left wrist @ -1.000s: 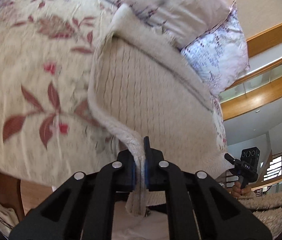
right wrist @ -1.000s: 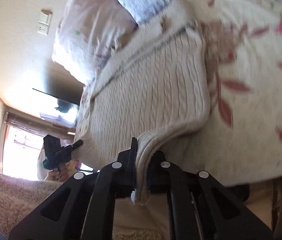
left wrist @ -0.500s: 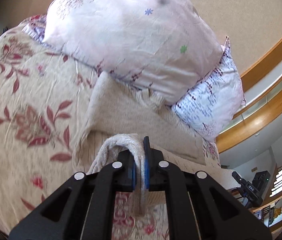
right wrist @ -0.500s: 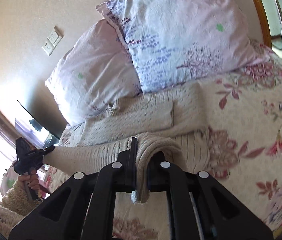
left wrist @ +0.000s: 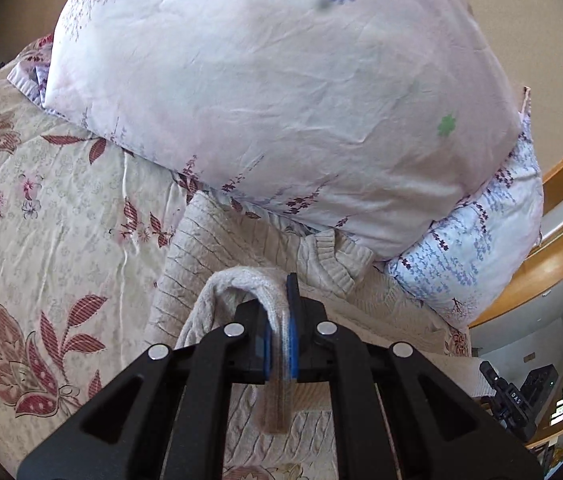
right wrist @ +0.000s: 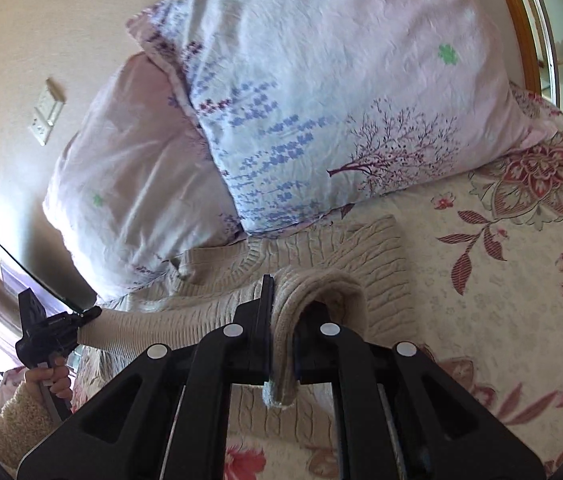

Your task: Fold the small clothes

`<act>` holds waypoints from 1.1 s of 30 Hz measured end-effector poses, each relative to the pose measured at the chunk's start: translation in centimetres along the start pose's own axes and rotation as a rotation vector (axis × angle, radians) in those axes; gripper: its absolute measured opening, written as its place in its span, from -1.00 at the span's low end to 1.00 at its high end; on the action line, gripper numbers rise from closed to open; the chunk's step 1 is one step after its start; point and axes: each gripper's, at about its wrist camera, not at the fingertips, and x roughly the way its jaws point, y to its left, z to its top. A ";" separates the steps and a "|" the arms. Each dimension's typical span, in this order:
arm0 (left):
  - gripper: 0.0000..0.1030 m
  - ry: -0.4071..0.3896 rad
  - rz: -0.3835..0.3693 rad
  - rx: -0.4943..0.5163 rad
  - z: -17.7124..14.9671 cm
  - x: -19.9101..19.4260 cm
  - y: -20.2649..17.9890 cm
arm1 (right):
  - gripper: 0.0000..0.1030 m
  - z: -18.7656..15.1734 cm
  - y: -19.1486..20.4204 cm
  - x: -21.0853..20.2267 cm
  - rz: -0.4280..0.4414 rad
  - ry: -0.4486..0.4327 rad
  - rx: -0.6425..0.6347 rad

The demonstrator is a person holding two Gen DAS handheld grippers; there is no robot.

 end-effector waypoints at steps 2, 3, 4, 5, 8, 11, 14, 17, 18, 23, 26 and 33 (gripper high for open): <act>-0.89 0.018 0.003 -0.034 0.2 1.0 0.7 | -0.85 0.2 -0.6 1.4 -0.010 0.016 0.029; -0.89 0.023 -0.001 -0.046 0.3 1.3 0.8 | -0.85 0.4 -0.8 1.9 -0.014 0.021 0.045; -0.89 0.025 -0.009 -0.056 0.5 1.6 0.9 | -0.85 0.5 -1.0 2.2 -0.016 0.023 0.058; -0.89 0.022 -0.014 -0.055 0.7 1.6 0.9 | -0.85 0.6 -1.4 2.6 -0.013 0.023 0.078; -0.88 0.017 -0.019 -0.051 1.2 2.0 0.8 | -0.85 1.1 -1.9 3.2 -0.014 0.017 0.099; -0.88 0.041 -0.010 -0.102 1.4 3.4 1.8 | -0.85 1.3 -2.6 4.6 -0.037 0.045 0.123; -0.88 0.064 -0.023 -0.184 1.3 4.8 3.0 | -0.85 1.3 -3.6 5.8 -0.035 0.072 0.191; -0.86 0.085 -0.026 -0.217 1.3 5.7 3.4 | -0.82 1.6 -4.4 6.9 -0.040 0.104 0.262; -0.86 0.088 -0.021 -0.221 1.3 5.9 3.4 | -0.74 1.7 -4.6 7.2 -0.041 0.116 0.286; -0.34 0.087 -0.031 -0.209 1.7 6.2 2.7 | 0.03 2.7 -4.9 7.6 -0.033 0.099 0.350; 0.06 0.062 -0.040 -0.171 2.0 5.9 1.6 | 0.03 3.5 -4.6 7.2 -0.029 0.074 0.340; 0.29 -0.003 0.065 -0.022 2.4 2.7 0.9 | 0.02 2.9 -5.0 4.7 -0.123 0.064 0.249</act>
